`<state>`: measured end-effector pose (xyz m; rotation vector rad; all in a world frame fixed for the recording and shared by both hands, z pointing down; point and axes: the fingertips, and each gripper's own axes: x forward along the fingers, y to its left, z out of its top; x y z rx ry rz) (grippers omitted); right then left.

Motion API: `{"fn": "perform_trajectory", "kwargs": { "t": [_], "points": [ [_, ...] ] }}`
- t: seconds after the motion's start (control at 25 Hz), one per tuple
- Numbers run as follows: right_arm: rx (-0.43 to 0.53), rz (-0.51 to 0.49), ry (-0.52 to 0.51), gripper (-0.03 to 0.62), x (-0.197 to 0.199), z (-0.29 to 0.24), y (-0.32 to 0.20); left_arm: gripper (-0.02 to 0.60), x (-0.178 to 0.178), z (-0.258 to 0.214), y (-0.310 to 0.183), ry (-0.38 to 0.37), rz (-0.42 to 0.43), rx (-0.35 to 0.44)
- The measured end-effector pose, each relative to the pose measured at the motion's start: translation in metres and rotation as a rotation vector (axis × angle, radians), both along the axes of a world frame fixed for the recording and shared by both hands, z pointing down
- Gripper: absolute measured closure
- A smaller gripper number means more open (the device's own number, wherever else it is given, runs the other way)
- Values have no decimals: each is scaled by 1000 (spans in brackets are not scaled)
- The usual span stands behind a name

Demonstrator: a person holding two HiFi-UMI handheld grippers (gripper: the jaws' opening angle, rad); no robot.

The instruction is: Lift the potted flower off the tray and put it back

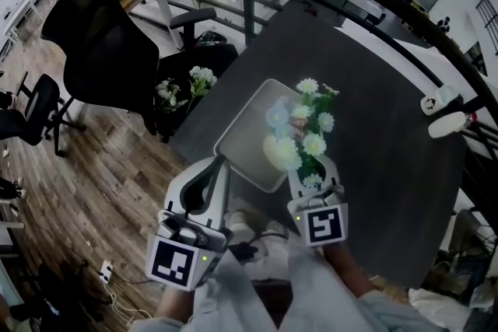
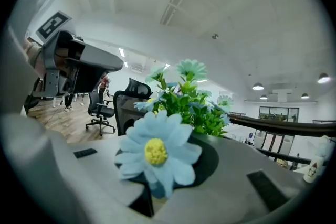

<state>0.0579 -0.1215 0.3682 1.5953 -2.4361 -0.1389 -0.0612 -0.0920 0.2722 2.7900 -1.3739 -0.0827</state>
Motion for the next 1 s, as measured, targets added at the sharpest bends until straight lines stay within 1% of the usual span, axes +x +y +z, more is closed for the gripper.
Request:
{"fn": "perform_trajectory", "kwargs": {
  "t": [0.28, 0.64, 1.0],
  "points": [
    [68, -6, -22, 545, 1, -31, 3, 581, 7, -16, -1, 9, 15, 57],
    [132, -12, -17, 545, 1, -52, 9, 581, 4, -22, 2, 18, 7, 75],
    [139, -7, -5, 545, -2, -56, 12, 581, 0, -20, 2, 34, 6, 73]
  ]
}}
